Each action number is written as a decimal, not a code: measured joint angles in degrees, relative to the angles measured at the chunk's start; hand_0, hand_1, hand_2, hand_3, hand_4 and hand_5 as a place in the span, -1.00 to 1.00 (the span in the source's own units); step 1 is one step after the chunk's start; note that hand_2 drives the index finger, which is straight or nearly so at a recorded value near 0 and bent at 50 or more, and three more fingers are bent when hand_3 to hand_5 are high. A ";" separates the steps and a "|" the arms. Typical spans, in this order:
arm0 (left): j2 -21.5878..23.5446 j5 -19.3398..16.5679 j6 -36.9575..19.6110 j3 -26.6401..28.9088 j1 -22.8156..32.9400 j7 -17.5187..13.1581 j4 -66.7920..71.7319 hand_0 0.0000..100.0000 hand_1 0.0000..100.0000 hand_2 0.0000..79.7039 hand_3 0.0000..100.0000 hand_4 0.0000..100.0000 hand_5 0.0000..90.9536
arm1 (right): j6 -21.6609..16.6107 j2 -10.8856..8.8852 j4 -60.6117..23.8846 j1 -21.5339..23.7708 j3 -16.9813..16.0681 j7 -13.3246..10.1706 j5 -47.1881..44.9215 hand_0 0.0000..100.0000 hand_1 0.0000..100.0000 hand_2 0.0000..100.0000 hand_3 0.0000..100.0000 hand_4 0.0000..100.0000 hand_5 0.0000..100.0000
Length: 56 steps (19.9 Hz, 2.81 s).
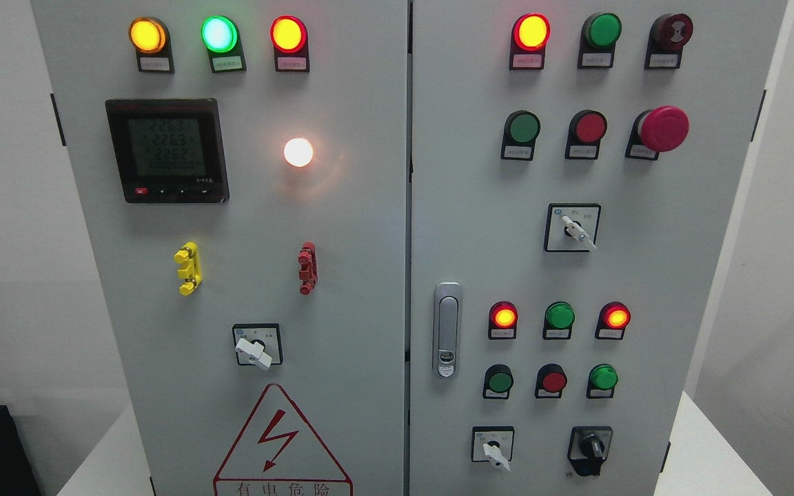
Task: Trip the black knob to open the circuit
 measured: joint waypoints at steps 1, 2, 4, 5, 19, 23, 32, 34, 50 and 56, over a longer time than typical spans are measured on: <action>0.00 0.00 0.00 0.00 0.00 0.00 0.00 -0.76 -0.22 -1.00 -1.00 -1.00 -1.00 | 0.00 0.09 -1.22 0.39 -0.06 -0.06 0.03 -0.14 0.32 -1.00 0.73 0.27 -0.43; 0.00 0.00 0.00 0.00 0.00 0.00 0.00 -0.76 -0.22 -1.00 -1.00 -1.00 -1.00 | -0.02 0.11 -2.41 0.89 -0.11 -0.05 0.03 -0.11 0.34 -1.00 0.74 0.28 -0.42; 0.00 0.00 0.00 0.00 0.00 0.00 0.00 -0.76 -0.22 -1.00 -1.00 -1.00 -1.00 | -0.03 0.24 -5.39 1.96 -0.28 0.22 0.03 0.03 0.39 -1.00 0.76 0.32 -0.37; 0.00 0.00 0.00 0.00 0.00 0.00 0.00 -0.76 -0.22 -1.00 -1.00 -1.00 -1.00 | -0.09 0.31 -7.13 2.47 -0.34 0.34 0.03 0.05 0.40 -1.00 0.77 0.33 -0.37; 0.00 0.00 0.00 0.00 0.00 0.00 0.00 -0.76 -0.22 -1.00 -1.00 -1.00 -1.00 | -0.32 1.28 -23.63 5.01 -2.82 0.61 -0.31 0.43 0.58 -1.00 0.82 0.42 -0.17; 0.00 0.00 0.00 0.00 0.00 0.00 0.00 -0.76 -0.22 -1.00 -1.00 -1.00 -1.00 | -0.32 1.39 -25.75 5.01 -3.74 0.61 -1.23 0.51 0.65 -1.00 0.86 0.49 -0.06; 0.00 0.00 0.00 0.00 0.00 0.00 0.00 -0.76 -0.22 -1.00 -1.00 -1.00 -1.00 | -0.19 2.09 -36.13 5.79 -3.95 0.65 -1.08 0.61 0.80 -1.00 1.00 0.74 0.41; 0.00 0.00 0.00 0.00 0.00 0.00 0.00 -0.76 -0.22 -1.00 -1.00 -1.00 -1.00 | -0.05 2.10 -38.65 5.82 -4.34 0.66 -0.86 0.61 0.79 -1.00 1.00 0.81 0.54; 0.00 0.00 0.00 0.00 0.00 0.00 0.00 -0.76 -0.22 -1.00 -1.00 -1.00 -1.00 | 4.28 2.45 -50.04 5.38 -7.65 3.56 1.91 0.69 0.84 -1.00 1.00 0.91 0.70; 0.00 0.00 0.00 0.00 0.00 0.00 0.00 -0.76 -0.22 -1.00 -1.00 -1.00 -1.00 | 7.22 2.93 -52.55 3.12 -9.14 3.71 2.01 0.71 0.85 -1.00 1.00 0.92 0.71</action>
